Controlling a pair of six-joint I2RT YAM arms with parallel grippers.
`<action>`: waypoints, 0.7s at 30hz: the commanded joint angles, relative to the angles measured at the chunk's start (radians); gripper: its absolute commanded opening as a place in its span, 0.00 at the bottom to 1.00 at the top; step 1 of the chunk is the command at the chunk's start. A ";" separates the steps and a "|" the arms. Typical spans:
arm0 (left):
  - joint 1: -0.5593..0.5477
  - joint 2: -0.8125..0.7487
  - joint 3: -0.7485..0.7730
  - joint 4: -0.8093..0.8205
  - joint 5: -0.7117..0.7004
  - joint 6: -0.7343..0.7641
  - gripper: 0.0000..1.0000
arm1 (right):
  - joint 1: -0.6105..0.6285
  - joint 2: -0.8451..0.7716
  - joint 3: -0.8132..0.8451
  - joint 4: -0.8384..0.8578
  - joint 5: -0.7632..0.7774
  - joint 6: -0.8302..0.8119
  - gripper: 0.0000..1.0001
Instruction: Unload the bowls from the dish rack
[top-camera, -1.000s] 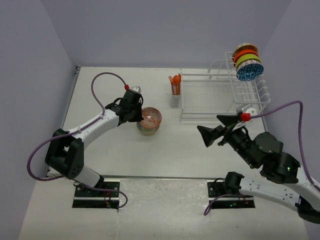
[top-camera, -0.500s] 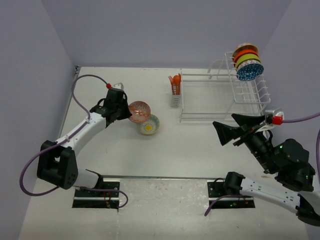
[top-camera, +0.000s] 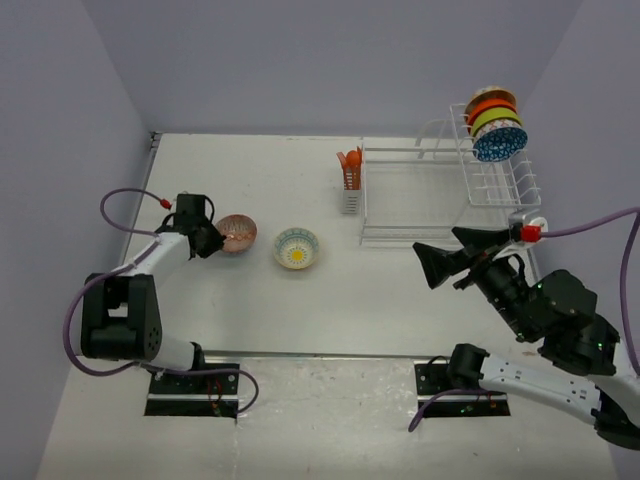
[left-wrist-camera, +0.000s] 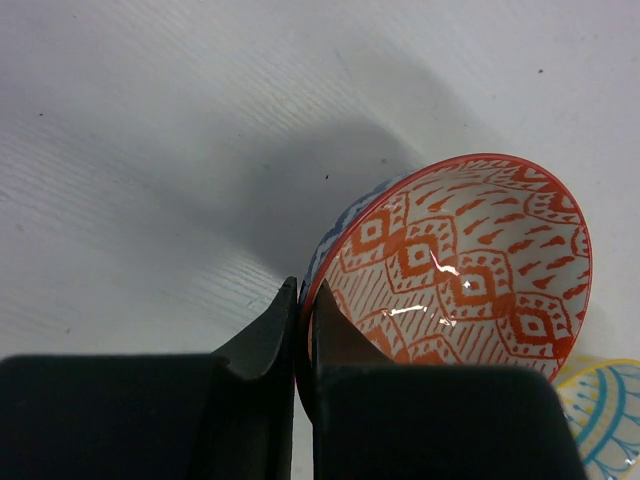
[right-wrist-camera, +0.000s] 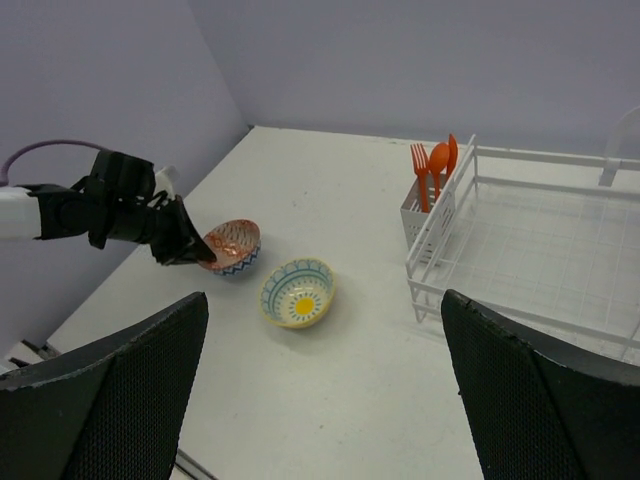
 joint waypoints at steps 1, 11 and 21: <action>-0.002 0.060 -0.001 0.132 0.003 -0.057 0.00 | -0.004 0.075 0.011 -0.035 0.032 0.040 0.99; -0.002 -0.046 -0.054 0.077 -0.069 -0.060 1.00 | -0.482 0.193 0.046 -0.044 -0.332 0.144 0.99; -0.005 -0.575 0.092 -0.214 -0.030 0.163 1.00 | -1.321 0.553 0.310 0.054 -1.005 0.437 0.99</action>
